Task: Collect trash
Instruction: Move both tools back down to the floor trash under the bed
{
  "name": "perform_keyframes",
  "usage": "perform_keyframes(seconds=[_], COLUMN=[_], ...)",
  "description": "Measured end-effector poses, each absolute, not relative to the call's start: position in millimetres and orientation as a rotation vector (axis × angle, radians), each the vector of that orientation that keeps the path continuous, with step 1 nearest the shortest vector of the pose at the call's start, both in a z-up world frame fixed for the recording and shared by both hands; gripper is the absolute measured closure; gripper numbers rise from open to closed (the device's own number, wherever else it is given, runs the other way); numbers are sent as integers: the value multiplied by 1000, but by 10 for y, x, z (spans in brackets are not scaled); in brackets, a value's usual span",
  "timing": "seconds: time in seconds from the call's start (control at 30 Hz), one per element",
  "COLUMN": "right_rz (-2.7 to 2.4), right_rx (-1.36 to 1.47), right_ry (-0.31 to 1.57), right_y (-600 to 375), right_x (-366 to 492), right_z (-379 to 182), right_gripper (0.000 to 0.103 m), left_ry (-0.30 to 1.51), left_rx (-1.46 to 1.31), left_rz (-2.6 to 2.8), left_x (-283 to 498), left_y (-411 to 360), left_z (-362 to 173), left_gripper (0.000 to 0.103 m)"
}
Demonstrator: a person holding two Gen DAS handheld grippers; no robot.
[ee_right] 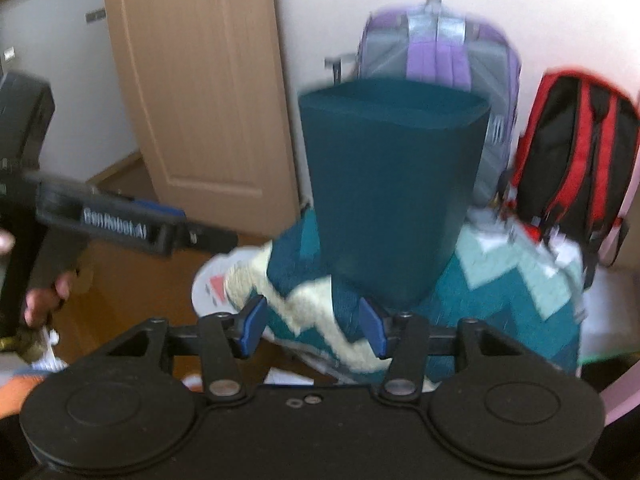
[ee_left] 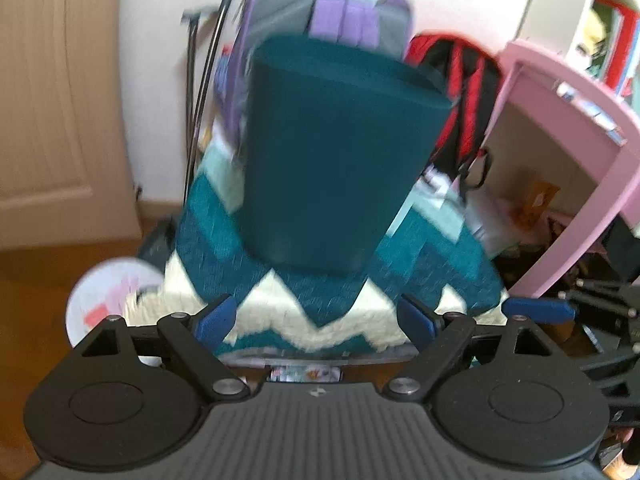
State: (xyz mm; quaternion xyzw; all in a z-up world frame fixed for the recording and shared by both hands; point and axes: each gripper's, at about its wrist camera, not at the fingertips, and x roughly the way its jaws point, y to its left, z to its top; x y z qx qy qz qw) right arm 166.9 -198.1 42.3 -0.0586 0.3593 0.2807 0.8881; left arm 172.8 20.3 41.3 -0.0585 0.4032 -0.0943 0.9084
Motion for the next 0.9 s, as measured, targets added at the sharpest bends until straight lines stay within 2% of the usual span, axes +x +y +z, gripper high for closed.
perform_keyframes(seconds=[0.3, 0.57, 0.9], right_rz=[530, 403, 299], right_rx=[-120, -5, 44], right_ry=[913, 1089, 1197], right_y=[-1930, -2077, -2151], right_x=[1944, 2348, 2848], right_z=[-959, -2091, -3140], right_gripper=[52, 52, 52], left_ry=[1041, 1228, 1373], left_rx=[-201, -228, -221], left_rz=[-50, 74, 144], left_x=[2097, 2466, 2956], left_y=[530, 707, 705], left_z=[-947, -2086, -3232], left_gripper=[15, 15, 15])
